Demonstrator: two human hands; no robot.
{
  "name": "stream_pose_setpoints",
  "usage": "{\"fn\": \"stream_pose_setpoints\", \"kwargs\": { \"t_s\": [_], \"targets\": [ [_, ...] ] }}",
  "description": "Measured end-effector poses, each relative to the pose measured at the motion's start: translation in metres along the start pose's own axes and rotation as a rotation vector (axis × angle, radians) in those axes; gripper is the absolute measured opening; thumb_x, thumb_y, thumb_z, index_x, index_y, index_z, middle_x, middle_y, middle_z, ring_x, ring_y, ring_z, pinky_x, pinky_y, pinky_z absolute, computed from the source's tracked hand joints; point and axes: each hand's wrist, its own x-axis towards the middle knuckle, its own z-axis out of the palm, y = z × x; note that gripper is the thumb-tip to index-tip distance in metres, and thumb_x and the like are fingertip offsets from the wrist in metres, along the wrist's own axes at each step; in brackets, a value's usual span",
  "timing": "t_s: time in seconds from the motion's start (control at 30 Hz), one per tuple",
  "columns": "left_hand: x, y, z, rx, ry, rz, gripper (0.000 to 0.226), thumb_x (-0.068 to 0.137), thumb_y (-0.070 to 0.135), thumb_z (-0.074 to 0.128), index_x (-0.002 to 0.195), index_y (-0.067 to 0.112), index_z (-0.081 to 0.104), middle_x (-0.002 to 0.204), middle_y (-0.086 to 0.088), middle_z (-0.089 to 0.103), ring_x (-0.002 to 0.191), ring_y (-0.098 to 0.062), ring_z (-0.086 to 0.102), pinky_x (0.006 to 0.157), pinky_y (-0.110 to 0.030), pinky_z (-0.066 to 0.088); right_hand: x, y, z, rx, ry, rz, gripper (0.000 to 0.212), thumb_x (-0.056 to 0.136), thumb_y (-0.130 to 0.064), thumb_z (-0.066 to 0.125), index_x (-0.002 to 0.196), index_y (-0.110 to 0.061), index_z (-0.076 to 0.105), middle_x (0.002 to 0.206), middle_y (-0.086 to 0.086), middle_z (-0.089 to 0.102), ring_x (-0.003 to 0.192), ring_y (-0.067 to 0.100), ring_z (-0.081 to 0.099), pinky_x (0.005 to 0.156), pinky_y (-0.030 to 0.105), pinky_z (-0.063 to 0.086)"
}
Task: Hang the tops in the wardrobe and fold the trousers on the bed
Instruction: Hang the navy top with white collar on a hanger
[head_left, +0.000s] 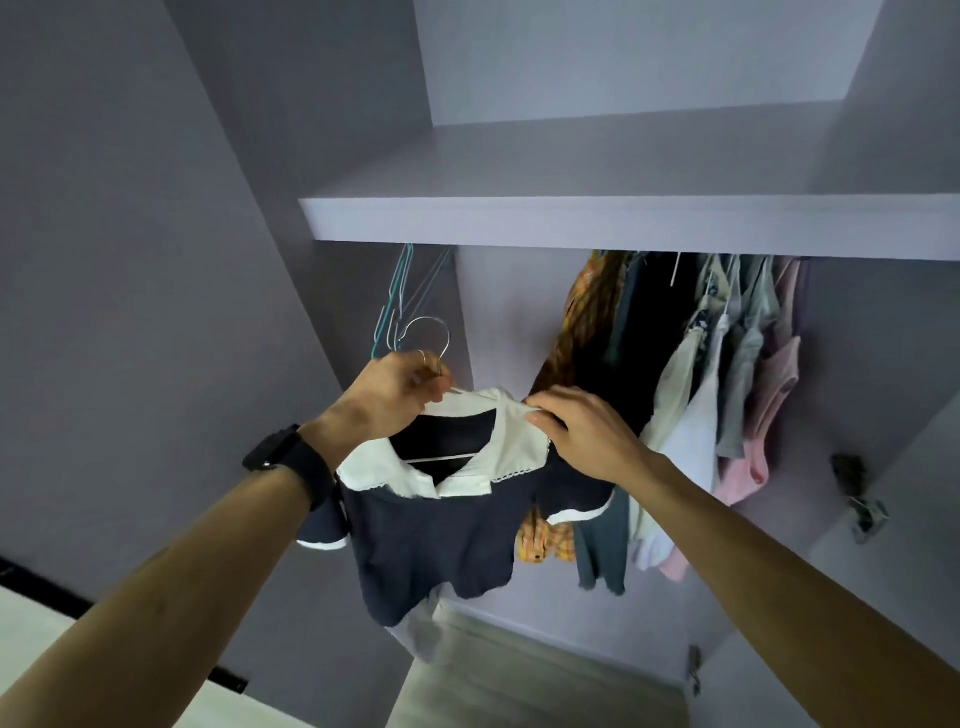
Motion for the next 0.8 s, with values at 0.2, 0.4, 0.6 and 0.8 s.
{"fn": "stream_pose_setpoints", "kwargs": {
  "t_s": [0.2,0.4,0.6,0.8],
  "targets": [
    [-0.006,0.003,-0.007,0.103,0.0,0.036,0.011,0.098,0.02,0.064,0.094,0.024,0.072,0.08,0.016,0.066,0.066,0.006,0.059,0.066,-0.006,0.043,0.018,0.0,-0.035,0.263,0.043,0.141,0.019,0.102,-0.017,0.057,0.113,-0.008,0.071,0.101,0.002,0.071,0.092,0.018,0.064,0.083,0.018,0.046],
    [-0.008,0.004,0.002,0.078,0.052,0.022,0.01,0.097,0.022,0.065,0.093,0.025,0.073,0.08,0.017,0.067,0.07,0.003,0.059,0.068,-0.009,0.043,0.028,-0.005,-0.03,0.06,-0.235,0.182,0.03,0.1,-0.042,0.055,0.124,-0.032,0.069,0.129,-0.011,0.062,0.119,0.014,0.058,0.103,0.041,0.046],
    [-0.003,0.011,-0.004,0.105,0.092,-0.018,0.011,0.098,0.024,0.063,0.095,0.027,0.072,0.086,0.013,0.068,0.073,0.002,0.058,0.064,-0.004,0.04,0.021,-0.017,-0.025,0.28,-0.169,0.185,0.021,0.098,-0.031,0.062,0.114,-0.023,0.072,0.097,-0.009,0.072,0.091,0.01,0.066,0.085,0.032,0.054],
    [-0.011,0.004,-0.013,0.126,0.117,-0.03,0.012,0.097,0.023,0.064,0.092,0.027,0.073,0.083,0.018,0.067,0.079,0.005,0.059,0.066,0.0,0.038,0.007,-0.011,-0.022,-0.079,-0.083,0.004,0.017,0.097,-0.033,0.065,0.093,-0.016,0.063,0.087,-0.009,0.057,0.079,0.015,0.053,0.067,0.035,0.046]
  ]
}}
